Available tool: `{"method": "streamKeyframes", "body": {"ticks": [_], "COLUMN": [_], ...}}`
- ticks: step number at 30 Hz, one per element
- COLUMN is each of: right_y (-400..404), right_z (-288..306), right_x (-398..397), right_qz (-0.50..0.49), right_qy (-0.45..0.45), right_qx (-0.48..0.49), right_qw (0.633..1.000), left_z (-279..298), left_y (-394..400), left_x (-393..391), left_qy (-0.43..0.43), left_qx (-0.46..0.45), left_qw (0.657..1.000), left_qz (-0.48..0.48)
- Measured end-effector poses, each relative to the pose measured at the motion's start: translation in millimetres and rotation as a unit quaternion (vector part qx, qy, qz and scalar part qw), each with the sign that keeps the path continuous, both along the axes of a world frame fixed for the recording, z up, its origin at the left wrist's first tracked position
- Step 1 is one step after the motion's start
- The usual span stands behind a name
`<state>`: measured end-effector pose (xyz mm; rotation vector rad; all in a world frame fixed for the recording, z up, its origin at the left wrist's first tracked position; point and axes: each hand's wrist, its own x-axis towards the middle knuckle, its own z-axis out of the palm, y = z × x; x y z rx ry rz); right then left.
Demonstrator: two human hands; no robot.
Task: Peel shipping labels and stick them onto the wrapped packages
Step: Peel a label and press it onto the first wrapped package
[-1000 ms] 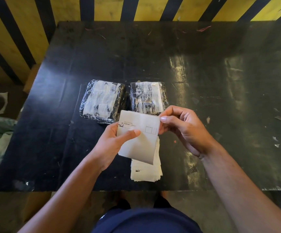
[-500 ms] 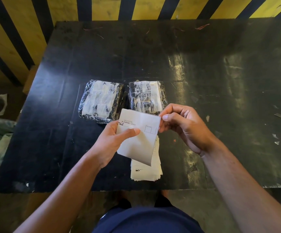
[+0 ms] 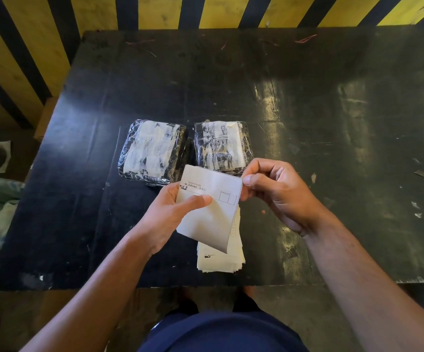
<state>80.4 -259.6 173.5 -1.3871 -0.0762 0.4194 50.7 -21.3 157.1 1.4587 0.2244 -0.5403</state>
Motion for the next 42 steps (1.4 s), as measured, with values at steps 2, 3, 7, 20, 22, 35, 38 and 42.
{"method": "streamKeyframes", "body": {"ticks": [2, 3, 7, 20, 22, 35, 38, 42], "right_y": [2, 3, 10, 32, 31, 36, 31, 19], "right_z": [0, -1, -4, -9, -11, -29, -40, -58], "right_x": [-1, -2, -7, -12, -11, -13, -11, -9], "right_qz": [0.005, 0.007, -0.006, -0.074, -0.073, -0.150, -0.205, -0.269], "right_qy": [0.014, 0.022, 0.059, 0.050, 0.043, 0.088, 0.159, 0.229], "right_qx": [0.019, 0.030, 0.075, 0.064, 0.056, 0.030, 0.090, 0.145], "right_qw": [1.000, 0.999, 0.995, 0.994, 0.995, 0.984, 0.961, 0.924], "left_z": [0, 0, -1, 9, 8, -11, -20, -30], "left_y": [0, -1, -12, -39, -38, -35, -30, -21], "left_x": [0, 0, 0, -3, -3, 1, 3, 5], "left_qy": [0.004, 0.000, -0.087, -0.191, -0.183, -0.046, 0.013, 0.047], "left_qx": [-0.009, -0.006, 0.082, 0.055, 0.045, -0.005, -0.046, -0.076], "left_qw": [1.000, 1.000, 0.991, 0.978, 0.980, 0.985, 0.974, 0.959], "left_qz": [-0.004, -0.002, 0.063, 0.062, 0.071, 0.164, 0.220, 0.268]}}
